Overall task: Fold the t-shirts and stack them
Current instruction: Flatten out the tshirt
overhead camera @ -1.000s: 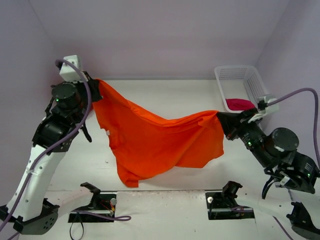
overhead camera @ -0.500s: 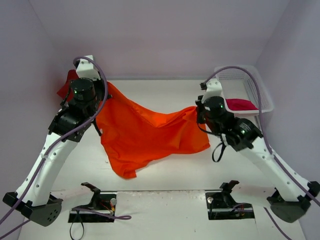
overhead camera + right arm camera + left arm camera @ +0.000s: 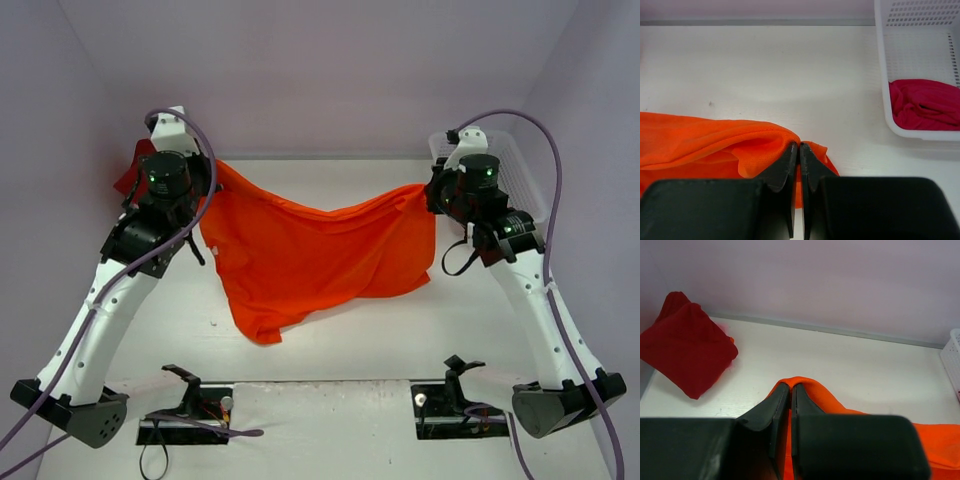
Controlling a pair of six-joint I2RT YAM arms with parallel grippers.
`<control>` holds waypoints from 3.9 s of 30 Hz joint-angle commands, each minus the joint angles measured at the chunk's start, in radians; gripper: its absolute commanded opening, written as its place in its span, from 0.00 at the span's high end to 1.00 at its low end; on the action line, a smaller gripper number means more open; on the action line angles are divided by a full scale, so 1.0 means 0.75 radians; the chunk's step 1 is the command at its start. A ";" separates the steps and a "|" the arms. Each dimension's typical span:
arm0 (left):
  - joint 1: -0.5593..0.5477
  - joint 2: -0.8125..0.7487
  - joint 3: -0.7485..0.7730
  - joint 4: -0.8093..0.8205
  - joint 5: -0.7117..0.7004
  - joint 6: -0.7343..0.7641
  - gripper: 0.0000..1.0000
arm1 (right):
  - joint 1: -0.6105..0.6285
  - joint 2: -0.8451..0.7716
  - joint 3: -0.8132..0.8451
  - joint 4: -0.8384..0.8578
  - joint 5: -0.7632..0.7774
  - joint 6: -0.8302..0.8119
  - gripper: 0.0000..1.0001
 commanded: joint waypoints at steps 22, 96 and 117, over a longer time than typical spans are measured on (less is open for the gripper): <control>0.106 0.147 -0.074 0.225 0.063 -0.056 1.00 | -0.072 0.185 -0.058 0.296 -0.207 0.000 1.00; 0.249 1.022 0.256 0.526 0.127 -0.074 1.00 | -0.252 0.903 0.120 0.785 -0.127 -0.077 1.00; 0.267 1.006 0.250 0.606 0.210 -0.117 0.13 | -0.246 0.934 0.153 0.849 0.051 -0.149 0.00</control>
